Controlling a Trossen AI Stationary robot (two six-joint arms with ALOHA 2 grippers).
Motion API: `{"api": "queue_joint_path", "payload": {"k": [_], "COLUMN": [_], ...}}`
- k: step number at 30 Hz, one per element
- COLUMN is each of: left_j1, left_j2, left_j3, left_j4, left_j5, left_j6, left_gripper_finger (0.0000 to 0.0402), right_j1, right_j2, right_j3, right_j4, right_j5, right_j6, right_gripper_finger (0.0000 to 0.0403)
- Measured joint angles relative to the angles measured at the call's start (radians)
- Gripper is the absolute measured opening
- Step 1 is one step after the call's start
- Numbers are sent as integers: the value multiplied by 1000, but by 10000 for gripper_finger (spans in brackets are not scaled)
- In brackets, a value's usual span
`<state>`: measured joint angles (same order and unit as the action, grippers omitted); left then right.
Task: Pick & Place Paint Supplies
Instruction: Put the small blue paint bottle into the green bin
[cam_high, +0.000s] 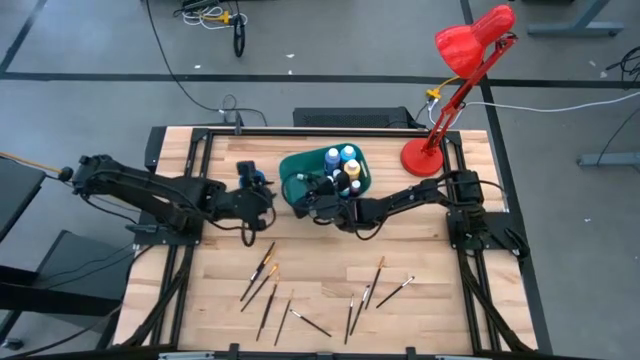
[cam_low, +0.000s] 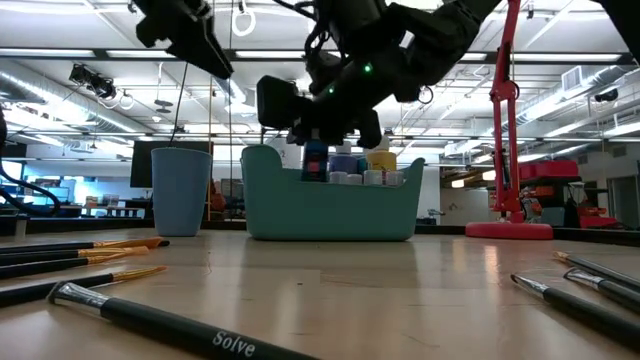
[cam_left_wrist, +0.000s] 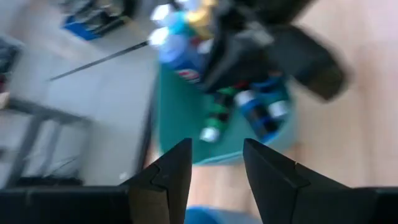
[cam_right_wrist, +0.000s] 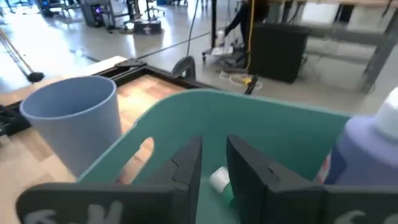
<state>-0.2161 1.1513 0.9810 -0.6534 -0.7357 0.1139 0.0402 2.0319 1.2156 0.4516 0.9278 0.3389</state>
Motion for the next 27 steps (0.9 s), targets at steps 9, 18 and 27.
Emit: {"api": "queue_joint_path", "payload": {"k": [9,18,27], "left_j1": [-1,-1,-1], "left_j2": [-149,-185,-185], "left_j3": [-1,-2,-2], "left_j4": [-19,-24,-23], "left_j5": [-47,-34,-30], "left_j6": [-24,-31,-29], "left_gripper_finger": [153,153,153], "right_j1": [-9,-38,-78], "right_j2": [28,38,44], "right_j3": [2,2,-2], "right_j4": [-104,-68,48], "right_j5": [-23,-29,-30], "right_j6": [150,123,-27], "right_gripper_finger": [71,76,73]}}
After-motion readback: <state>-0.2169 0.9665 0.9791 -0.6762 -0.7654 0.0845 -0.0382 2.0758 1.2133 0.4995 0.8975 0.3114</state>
